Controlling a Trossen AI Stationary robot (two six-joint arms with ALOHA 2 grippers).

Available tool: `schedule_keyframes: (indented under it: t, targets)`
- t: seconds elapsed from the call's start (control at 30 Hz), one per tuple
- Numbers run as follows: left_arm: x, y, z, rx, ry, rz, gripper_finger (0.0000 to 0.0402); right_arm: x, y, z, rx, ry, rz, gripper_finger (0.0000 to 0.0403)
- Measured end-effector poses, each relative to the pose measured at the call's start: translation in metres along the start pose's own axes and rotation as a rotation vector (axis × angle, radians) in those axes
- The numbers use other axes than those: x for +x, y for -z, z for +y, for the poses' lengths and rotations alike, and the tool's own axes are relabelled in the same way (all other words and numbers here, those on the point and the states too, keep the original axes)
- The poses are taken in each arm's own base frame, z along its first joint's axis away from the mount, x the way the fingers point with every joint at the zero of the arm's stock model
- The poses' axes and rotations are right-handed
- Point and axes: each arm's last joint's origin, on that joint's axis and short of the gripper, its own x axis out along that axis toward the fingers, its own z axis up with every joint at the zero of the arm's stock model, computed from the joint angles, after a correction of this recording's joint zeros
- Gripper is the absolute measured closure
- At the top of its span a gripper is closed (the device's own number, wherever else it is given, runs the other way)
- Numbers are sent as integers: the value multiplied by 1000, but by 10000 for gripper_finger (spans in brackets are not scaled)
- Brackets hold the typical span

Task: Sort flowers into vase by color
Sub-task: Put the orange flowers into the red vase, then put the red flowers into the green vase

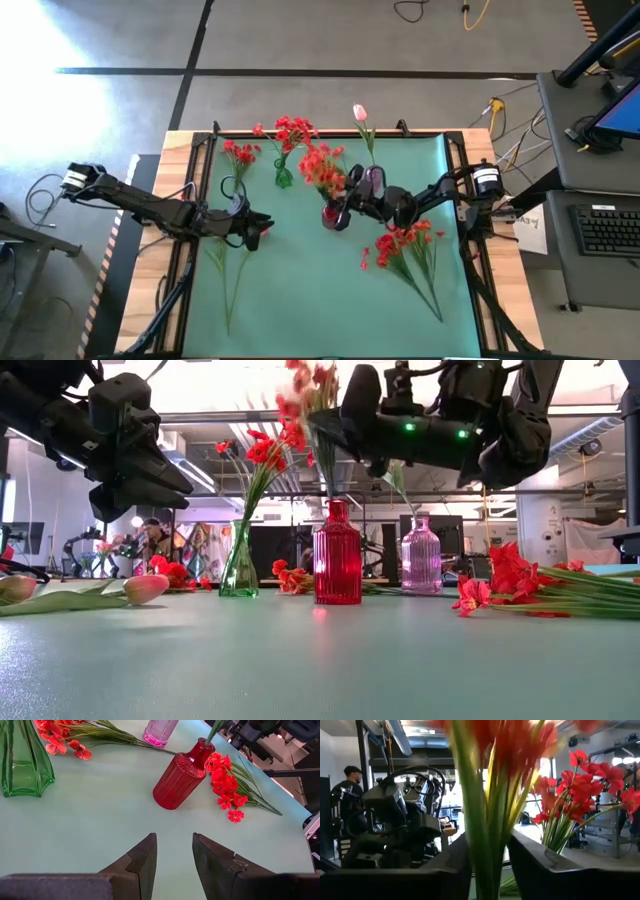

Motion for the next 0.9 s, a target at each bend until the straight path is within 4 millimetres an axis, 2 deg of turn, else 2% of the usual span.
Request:
schedule_keyframes:
  t: [0.17, 0.33, 0.63, 0.9]
  targets:
    - [0, 0, 0, 0, 0, 0, 286, -1, 1, 0, -11, -2, 46, 229]
    - [0, 0, 0, -1, 1, 0, 286, -2, -5, 0, -26, -7, 180, 184]
    - [0, 0, 0, -40, 12, 12, 286, -14, -35, -3, -40, -8, 456, 120]
    - [-1, -2, -4, -55, 49, 41, 286, -35, -63, -7, 22, 21, 631, 102]
